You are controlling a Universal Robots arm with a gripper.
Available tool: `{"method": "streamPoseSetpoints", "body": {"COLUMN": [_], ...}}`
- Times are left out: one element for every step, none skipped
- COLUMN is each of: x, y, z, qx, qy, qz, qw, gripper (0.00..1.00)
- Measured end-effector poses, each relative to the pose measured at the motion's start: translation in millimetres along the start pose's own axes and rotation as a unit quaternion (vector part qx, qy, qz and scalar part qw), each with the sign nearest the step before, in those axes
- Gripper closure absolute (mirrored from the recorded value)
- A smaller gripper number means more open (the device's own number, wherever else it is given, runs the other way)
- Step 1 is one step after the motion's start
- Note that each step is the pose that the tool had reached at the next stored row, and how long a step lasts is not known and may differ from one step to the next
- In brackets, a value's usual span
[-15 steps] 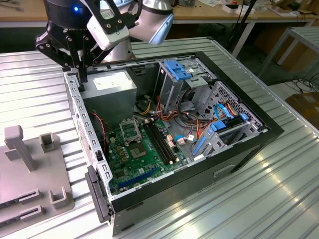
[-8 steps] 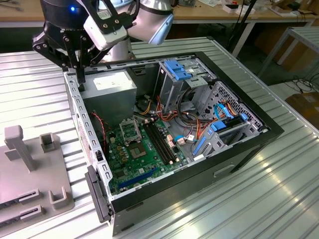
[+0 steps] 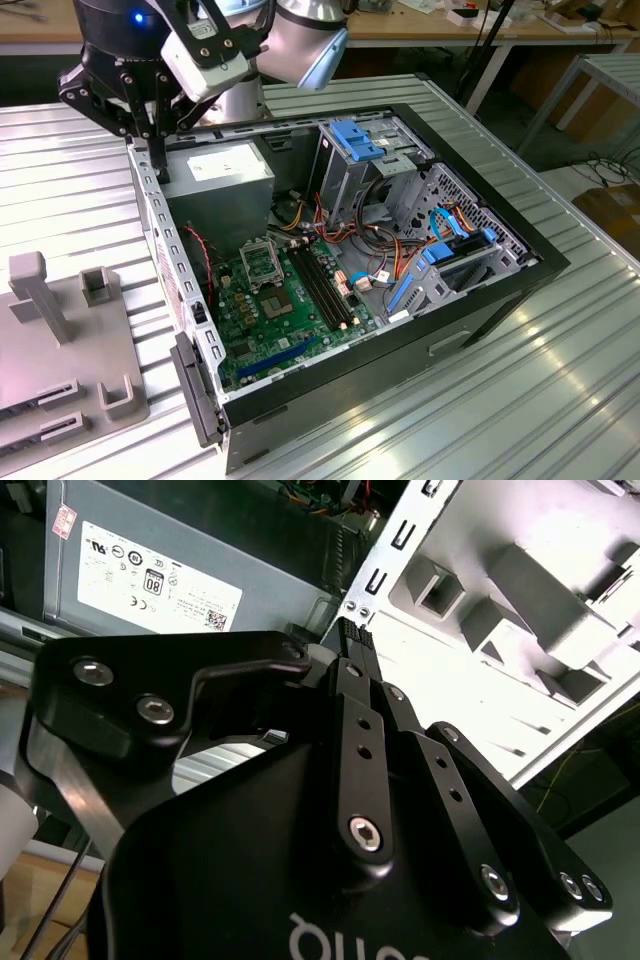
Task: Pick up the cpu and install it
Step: 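Reach for the cpu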
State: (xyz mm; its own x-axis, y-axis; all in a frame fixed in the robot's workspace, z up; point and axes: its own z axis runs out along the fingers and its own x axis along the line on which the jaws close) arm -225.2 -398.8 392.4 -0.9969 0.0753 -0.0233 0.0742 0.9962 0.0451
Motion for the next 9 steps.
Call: {"method": "streamPoseSetpoints", "body": {"x": [0.6, 1.2, 1.7, 2.2, 2.8, 3.3, 3.8, 4.3, 5.1], "y": [-0.1, -0.1, -0.1, -0.2, -0.2, -0.2, -0.3, -0.3, -0.4], "z": [0.0, 0.0, -0.1, 0.0, -0.1, -0.1, -0.1, -0.1, -0.1], "qx": [0.0, 0.0, 0.0, 0.0, 0.0, 0.0, 0.0, 0.0, 0.0], "qy": [0.0, 0.0, 0.0, 0.0, 0.0, 0.0, 0.0, 0.0, 0.0], "qz": [0.0, 0.0, 0.0, 0.0, 0.0, 0.0, 0.0, 0.0, 0.0], "qw": [1.0, 1.0, 1.0, 1.0, 1.0, 1.0, 1.0, 1.0, 1.0], "gripper": [0.89, 0.89, 0.89, 0.89, 0.89, 0.89, 0.89, 0.89, 0.89]}}
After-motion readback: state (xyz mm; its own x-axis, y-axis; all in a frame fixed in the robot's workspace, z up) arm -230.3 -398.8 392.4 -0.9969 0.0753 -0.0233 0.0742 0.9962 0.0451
